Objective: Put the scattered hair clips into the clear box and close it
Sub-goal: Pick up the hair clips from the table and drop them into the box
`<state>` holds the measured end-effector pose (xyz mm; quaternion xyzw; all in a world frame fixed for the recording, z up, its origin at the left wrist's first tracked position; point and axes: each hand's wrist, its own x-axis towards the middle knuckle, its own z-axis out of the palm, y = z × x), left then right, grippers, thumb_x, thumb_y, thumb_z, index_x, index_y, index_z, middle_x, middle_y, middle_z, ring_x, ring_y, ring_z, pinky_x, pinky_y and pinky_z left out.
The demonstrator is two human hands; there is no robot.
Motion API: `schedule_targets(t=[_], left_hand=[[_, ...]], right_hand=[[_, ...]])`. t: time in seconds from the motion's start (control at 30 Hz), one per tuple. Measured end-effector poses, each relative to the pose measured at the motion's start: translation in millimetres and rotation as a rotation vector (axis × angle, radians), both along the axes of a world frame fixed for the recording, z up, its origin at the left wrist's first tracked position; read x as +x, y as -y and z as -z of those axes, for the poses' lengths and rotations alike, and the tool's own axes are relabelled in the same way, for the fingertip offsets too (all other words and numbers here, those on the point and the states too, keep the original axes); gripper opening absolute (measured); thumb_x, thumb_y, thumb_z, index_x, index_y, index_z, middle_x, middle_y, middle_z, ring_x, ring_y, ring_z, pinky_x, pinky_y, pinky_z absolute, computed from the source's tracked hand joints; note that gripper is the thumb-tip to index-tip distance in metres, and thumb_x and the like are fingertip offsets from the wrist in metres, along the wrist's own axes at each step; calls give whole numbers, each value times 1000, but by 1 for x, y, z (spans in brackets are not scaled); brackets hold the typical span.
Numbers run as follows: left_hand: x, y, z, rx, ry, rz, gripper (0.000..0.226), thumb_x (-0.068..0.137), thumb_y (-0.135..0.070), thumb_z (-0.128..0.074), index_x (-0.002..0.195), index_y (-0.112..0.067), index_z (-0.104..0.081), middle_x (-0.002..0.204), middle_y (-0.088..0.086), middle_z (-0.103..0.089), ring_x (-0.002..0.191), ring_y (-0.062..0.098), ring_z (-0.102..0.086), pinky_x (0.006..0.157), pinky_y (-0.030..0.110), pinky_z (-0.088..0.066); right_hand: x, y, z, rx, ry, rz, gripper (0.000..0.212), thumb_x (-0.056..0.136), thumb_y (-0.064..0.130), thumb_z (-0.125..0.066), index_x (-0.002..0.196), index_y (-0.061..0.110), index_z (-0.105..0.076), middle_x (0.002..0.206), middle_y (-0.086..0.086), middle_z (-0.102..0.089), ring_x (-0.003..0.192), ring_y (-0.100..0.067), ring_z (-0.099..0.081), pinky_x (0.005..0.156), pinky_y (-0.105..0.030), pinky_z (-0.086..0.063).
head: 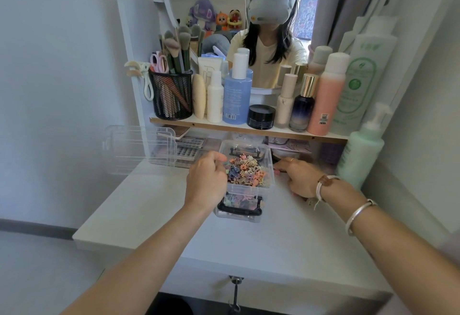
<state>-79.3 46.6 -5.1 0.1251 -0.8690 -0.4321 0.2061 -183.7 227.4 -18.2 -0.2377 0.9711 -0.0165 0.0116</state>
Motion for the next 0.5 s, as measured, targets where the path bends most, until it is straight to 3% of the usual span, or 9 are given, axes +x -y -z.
schedule_targets(t=[0.13,0.3,0.43,0.5], left_hand=[[-1,0,0,-1,-1,-1,28,94,-7,-38,112,-10,-59,120,6,-61,110,23,-54,89,28,-39],[-2,1,1,5,-6,6,27,93,-6,-39,111,-10,-59,117,7,-62,108,24,-55,86,26,-38],[-2,2,2,6,-10,10,27,93,-6,-39,111,-11,-59,118,6,-62,108,23,-55,86,27,-38],[-2,2,2,9,-9,10,27,93,-6,-39,111,-11,-59,118,5,-62,109,23,-55,87,27,-38]], right_hand=[[1,3,1,34,-52,-29,56,85,-3,-40,136,17,-38,143,-3,-37,126,-28,-43,91,-31,-42],[-3,2,16,158,-122,-9,47,87,8,-46,133,17,-44,131,-8,-42,118,-29,-44,93,-37,-46],[-5,-2,2,74,-64,71,25,86,7,-47,103,14,-64,117,-10,-58,106,-29,-56,83,-33,-48],[-5,-9,-7,-18,-29,132,23,85,10,-50,98,16,-67,116,-9,-63,105,-28,-58,87,-34,-49]])
